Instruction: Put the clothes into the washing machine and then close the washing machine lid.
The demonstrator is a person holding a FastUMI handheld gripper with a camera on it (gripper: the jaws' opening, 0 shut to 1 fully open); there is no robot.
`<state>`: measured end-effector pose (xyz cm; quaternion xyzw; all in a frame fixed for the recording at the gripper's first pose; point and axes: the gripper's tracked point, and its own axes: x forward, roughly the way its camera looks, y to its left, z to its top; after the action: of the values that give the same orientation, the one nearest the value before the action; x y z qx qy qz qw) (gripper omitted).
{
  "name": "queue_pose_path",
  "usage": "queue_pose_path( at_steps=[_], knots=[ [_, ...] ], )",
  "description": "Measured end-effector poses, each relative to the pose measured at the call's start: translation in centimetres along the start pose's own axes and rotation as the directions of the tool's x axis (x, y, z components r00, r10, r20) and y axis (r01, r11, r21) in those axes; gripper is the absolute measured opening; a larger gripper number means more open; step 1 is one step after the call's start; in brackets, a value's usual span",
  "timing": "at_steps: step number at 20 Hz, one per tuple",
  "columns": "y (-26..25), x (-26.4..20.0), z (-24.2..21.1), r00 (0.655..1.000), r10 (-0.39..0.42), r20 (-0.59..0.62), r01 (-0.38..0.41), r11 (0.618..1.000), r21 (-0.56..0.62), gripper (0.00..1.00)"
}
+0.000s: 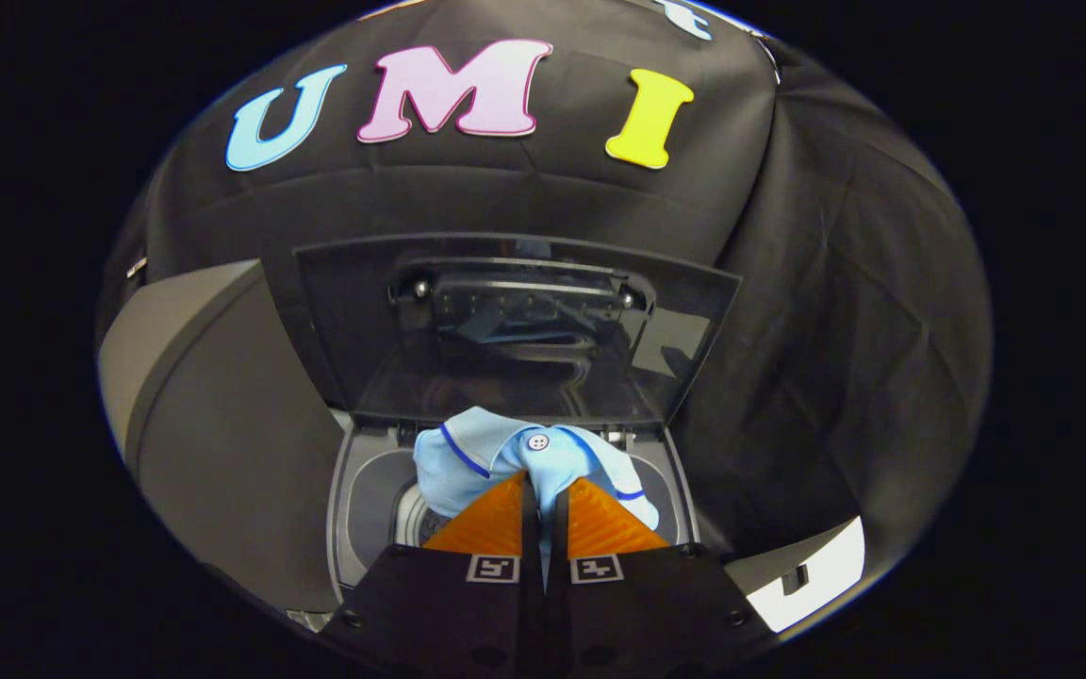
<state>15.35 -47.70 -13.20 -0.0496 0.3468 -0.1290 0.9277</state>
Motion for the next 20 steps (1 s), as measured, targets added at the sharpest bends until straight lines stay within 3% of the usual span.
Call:
queue_pose_path(
  at_steps=[14, 20],
  knots=[
    [1.2, 7.7, -8.2, 0.985, -0.008, -0.171, 0.01, 1.0, 0.006, 0.05],
    [2.3, 11.2, -13.0, 0.959, 0.013, -0.283, -0.016, 1.0, -0.009, 0.05]
  ],
)
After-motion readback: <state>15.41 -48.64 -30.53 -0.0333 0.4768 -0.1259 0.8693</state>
